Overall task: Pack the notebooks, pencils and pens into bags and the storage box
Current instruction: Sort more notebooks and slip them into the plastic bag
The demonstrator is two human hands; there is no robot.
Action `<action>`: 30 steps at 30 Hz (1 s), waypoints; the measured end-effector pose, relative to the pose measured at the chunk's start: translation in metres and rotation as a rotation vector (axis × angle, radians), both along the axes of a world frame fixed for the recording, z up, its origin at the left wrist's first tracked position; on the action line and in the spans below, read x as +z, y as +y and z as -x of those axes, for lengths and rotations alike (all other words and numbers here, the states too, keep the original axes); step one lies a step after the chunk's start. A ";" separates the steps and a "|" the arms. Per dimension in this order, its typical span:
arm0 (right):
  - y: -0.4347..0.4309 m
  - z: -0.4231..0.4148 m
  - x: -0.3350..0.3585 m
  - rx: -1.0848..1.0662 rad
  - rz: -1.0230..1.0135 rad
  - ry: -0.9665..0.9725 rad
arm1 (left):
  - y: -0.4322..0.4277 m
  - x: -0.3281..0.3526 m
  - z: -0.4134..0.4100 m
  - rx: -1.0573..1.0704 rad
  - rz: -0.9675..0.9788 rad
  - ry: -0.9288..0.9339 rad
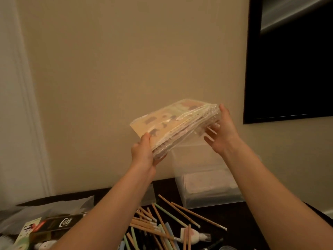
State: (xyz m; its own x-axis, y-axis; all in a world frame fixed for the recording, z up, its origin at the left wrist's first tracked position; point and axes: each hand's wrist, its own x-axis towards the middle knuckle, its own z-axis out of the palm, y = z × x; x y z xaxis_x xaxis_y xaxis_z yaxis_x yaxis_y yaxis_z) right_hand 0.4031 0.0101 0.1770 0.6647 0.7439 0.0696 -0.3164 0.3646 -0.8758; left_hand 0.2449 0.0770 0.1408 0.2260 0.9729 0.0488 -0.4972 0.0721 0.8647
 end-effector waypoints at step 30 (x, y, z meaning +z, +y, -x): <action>0.024 -0.174 -0.054 0.132 1.066 -0.651 | 0.068 -0.039 -0.141 -0.321 -0.164 0.757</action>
State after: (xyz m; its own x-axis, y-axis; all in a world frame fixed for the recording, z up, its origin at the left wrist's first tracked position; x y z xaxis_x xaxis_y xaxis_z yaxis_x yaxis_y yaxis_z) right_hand 0.5773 0.0337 0.1233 0.6493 0.6902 -0.3195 0.3044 -0.6207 -0.7225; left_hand 0.3858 0.1449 0.1022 0.5197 0.8494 -0.0922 0.2448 -0.0446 0.9686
